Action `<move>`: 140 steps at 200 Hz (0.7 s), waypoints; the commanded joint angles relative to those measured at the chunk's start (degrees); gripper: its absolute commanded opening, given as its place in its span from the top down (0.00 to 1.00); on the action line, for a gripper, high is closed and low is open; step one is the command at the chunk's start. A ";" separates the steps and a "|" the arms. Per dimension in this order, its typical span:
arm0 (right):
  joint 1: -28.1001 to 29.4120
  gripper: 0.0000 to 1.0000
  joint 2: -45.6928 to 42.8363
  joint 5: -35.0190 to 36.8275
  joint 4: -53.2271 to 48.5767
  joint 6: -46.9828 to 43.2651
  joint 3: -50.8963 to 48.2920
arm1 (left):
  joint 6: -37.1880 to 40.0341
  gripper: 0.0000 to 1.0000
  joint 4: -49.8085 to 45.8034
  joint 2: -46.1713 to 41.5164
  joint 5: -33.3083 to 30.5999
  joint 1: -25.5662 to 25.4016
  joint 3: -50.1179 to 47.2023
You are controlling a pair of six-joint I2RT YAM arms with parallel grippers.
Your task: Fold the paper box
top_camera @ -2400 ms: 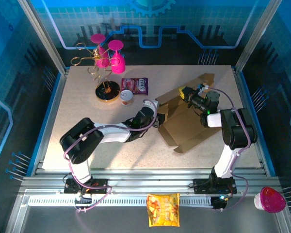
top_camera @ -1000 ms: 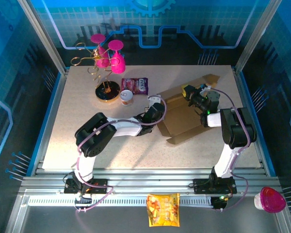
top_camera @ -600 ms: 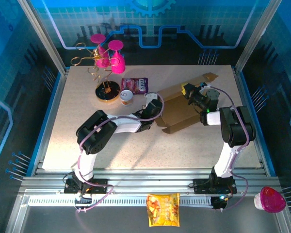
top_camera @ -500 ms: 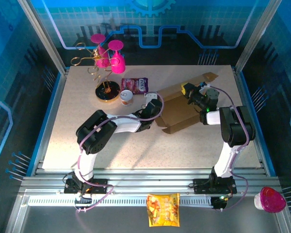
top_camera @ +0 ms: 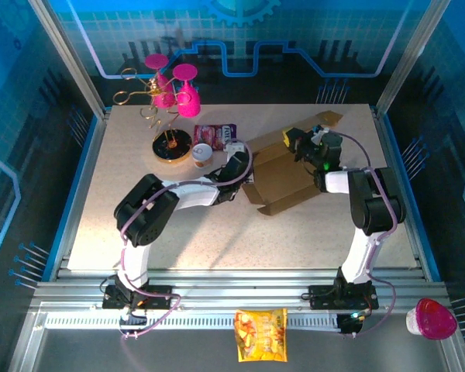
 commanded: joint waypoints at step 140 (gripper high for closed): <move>7.39 1.00 3.19 6.89 -2.57 -5.16 -2.78 | -7.27 0.73 -15.40 -7.02 17.32 5.05 1.31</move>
